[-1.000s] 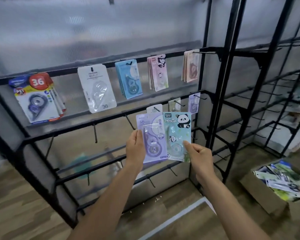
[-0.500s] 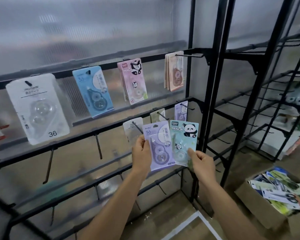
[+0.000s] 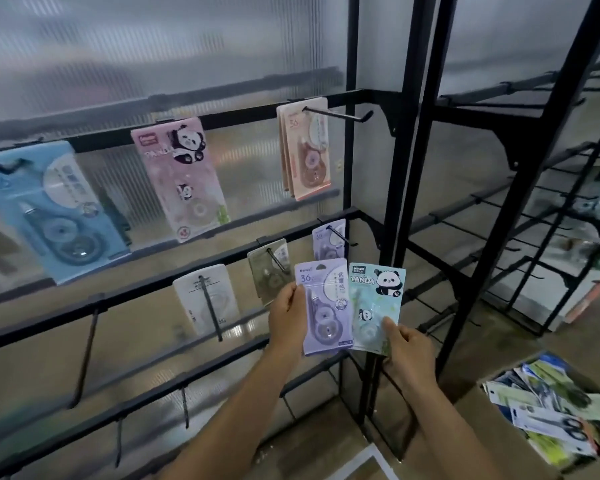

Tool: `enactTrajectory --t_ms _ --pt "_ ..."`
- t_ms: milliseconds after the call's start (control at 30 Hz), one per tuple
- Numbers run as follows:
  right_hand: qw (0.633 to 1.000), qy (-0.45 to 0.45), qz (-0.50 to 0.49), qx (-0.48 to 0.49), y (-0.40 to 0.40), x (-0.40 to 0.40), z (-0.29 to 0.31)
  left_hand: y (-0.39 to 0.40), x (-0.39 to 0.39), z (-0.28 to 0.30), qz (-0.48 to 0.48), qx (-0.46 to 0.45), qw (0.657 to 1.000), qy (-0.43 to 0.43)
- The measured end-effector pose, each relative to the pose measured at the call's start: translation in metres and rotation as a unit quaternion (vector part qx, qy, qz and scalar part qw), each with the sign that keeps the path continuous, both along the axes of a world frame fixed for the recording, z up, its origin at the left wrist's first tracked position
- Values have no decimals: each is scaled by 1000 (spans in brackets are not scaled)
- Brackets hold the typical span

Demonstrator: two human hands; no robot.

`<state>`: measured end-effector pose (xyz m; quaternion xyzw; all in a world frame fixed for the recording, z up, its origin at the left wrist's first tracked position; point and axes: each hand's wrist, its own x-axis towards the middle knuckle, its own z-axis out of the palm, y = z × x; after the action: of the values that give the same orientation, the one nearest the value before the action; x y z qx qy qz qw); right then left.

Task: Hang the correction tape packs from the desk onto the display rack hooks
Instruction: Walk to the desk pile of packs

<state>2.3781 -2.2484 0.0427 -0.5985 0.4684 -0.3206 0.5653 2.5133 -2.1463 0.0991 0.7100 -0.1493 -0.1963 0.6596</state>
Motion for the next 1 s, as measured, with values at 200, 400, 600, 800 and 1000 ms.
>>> enactTrajectory --t_ms 200,400,600,800,1000 --pt "998 49 29 -17 -71 8 -9 -66 6 -2 29 -22 999 9" --pt "996 31 45 -72 -120 15 -8 -105 5 -14 46 -35 998 15" --pt "992 -1 62 -108 -145 19 -3 -124 5 -27 62 -24 997 -24" --pt "988 -4 77 -134 -156 25 1 -135 6 -35 88 6 994 -63" --pt "982 5 122 -147 -157 32 1 -145 28 -36 125 -4 991 -48"
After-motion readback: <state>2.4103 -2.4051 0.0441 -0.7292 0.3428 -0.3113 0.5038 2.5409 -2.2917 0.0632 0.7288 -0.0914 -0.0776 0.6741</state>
